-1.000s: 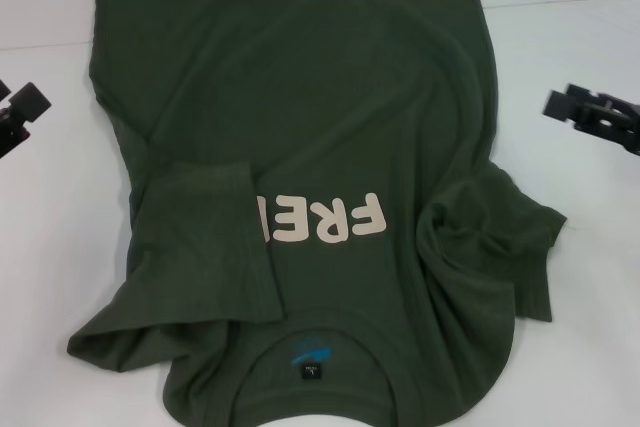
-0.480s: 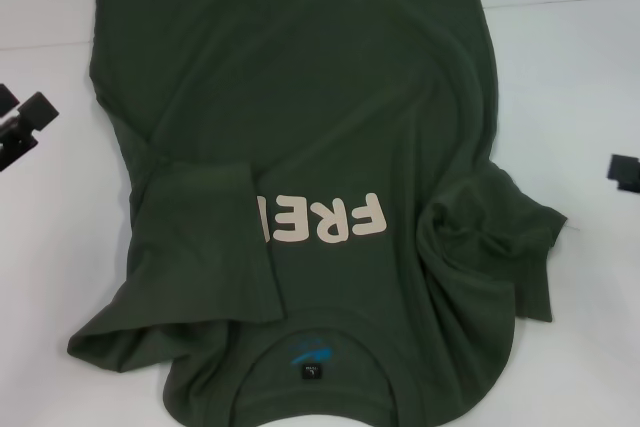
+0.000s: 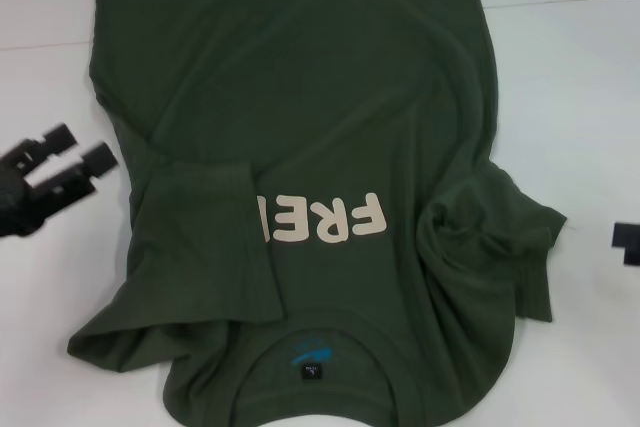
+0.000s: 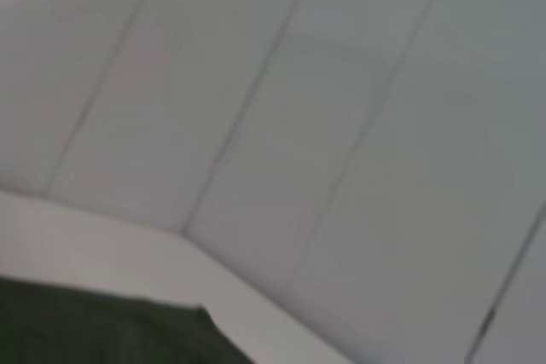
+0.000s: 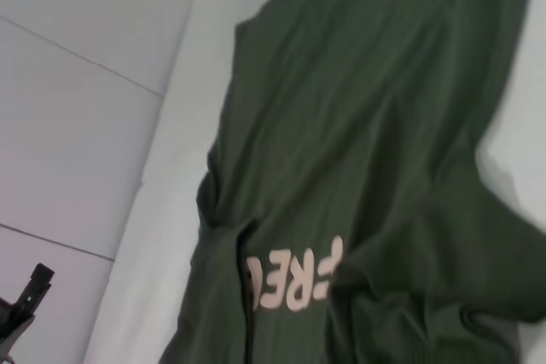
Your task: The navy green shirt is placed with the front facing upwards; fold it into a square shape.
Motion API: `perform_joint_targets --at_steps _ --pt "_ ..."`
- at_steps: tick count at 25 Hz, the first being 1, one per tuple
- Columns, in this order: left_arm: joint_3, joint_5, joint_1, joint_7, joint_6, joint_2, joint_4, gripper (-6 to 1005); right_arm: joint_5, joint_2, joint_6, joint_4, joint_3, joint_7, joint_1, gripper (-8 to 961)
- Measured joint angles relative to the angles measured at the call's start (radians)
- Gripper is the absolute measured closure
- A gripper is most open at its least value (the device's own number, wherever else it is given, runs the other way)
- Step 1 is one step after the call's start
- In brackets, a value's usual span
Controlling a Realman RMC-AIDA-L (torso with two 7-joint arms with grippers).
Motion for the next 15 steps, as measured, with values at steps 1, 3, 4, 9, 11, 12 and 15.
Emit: perform_joint_targets --at_steps 1,3,4,9,11,12,15 --pt "0.002 0.015 -0.002 0.001 0.0 0.0 -0.001 95 -0.005 -0.001 0.011 0.013 -0.002 -0.001 0.001 22" --pt "0.003 0.043 -0.007 0.004 -0.002 0.001 -0.001 95 -0.01 -0.001 0.033 0.028 -0.005 -0.003 0.003 22" --pt "0.003 0.056 -0.008 0.007 -0.006 0.001 -0.001 95 -0.011 0.0 0.044 0.032 -0.006 -0.003 0.005 22" --pt "0.004 0.067 -0.009 0.02 -0.023 0.001 0.008 96 -0.013 0.008 0.096 0.071 -0.008 -0.023 0.031 25" --pt "0.004 0.068 -0.009 0.027 -0.024 -0.001 0.011 96 -0.016 0.013 0.125 0.091 -0.014 -0.031 0.048 27" --pt "0.005 0.068 -0.009 0.03 -0.024 -0.001 0.011 96 -0.021 0.015 0.141 0.103 -0.019 -0.034 0.057 28" --pt "0.006 0.068 -0.011 0.031 -0.024 -0.002 0.011 96 -0.035 0.019 0.189 0.133 -0.033 -0.038 0.078 29"
